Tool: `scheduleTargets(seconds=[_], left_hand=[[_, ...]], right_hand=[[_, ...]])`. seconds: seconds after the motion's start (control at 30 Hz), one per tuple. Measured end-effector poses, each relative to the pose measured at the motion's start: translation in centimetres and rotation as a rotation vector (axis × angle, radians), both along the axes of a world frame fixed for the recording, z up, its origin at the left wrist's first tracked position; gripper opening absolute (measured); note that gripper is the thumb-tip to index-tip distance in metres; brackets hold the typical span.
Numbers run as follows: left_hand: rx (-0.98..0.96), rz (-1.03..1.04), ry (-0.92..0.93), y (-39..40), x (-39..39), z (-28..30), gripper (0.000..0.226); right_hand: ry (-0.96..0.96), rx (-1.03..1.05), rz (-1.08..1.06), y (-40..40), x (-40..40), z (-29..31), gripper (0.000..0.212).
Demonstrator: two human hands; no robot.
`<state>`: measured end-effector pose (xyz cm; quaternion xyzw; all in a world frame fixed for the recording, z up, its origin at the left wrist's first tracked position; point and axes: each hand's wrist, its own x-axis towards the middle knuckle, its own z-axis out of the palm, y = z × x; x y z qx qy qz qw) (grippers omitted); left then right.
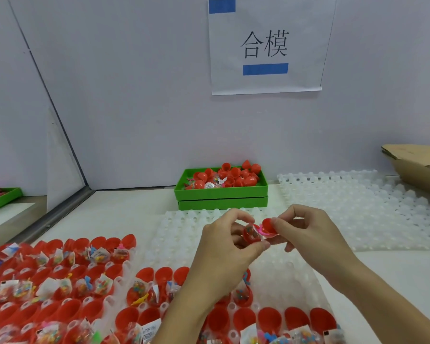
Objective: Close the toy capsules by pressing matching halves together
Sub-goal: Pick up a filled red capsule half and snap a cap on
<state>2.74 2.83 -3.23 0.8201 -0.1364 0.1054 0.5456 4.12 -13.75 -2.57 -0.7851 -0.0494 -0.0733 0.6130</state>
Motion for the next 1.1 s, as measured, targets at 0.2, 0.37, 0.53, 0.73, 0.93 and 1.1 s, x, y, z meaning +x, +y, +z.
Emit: scheduleTargets(seconds=[0.2,0.37,0.53,0.73,0.93,1.1], left_hand=[[-0.021,0.005,-0.029,-0.01,-0.08,0.20,0.022],[-0.001,0.038,-0.028,0.06,0.04,0.05,0.017],[0.005,0.055,-0.023,-0.02,0.10,0.04,0.015],[-0.055,0.009,-0.040,-0.18,-0.23,0.23,0.027],[-0.099,-0.005,-0.082,-0.17,-0.26,0.39,0.028],[-0.141,-0.011,-0.101,-0.28,-0.30,0.40,0.018]], right_hand=[[-0.040,0.069,0.003,0.18,-0.10,-0.04,0.011],[-0.043,0.130,0.093,0.10,0.09,-0.11,0.013],[-0.101,0.169,0.165,0.16,-0.03,-0.09,0.010],[-0.144,0.215,0.134,0.08,-0.08,-0.03,0.028],[-0.150,0.265,0.145,0.07,0.11,-0.05,0.027],[-0.148,0.301,0.158,0.06,0.02,0.14,0.029]])
